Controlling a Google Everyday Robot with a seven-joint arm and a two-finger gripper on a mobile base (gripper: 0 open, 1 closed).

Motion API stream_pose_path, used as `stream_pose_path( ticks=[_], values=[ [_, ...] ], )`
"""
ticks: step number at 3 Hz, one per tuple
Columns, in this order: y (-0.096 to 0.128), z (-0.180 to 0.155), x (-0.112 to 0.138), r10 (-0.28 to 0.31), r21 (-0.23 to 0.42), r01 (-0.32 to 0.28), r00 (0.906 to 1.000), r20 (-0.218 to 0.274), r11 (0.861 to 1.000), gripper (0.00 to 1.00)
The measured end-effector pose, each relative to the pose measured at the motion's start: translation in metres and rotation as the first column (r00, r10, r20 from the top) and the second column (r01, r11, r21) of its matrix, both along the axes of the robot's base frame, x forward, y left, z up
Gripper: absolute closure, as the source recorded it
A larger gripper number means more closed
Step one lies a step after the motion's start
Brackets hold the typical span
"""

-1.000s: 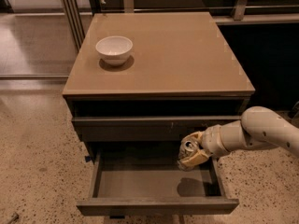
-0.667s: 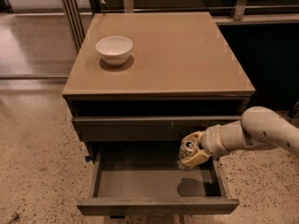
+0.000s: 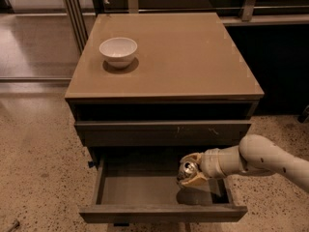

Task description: Place 7up can into middle drawer

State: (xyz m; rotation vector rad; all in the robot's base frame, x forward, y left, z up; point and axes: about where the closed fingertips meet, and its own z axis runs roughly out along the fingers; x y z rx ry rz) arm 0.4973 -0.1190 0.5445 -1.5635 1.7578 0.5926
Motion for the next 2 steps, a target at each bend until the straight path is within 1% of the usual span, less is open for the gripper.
stream_pose_path(
  ticks=[1,2],
  values=[
    [0.011,-0.039,-0.002,0.009,0.051,-0.010,0.9998,0.019,0.999,1.00],
    [0.016,-0.067,-0.002,0.014,0.081,-0.017,0.9995,0.029,0.997,1.00]
  ],
)
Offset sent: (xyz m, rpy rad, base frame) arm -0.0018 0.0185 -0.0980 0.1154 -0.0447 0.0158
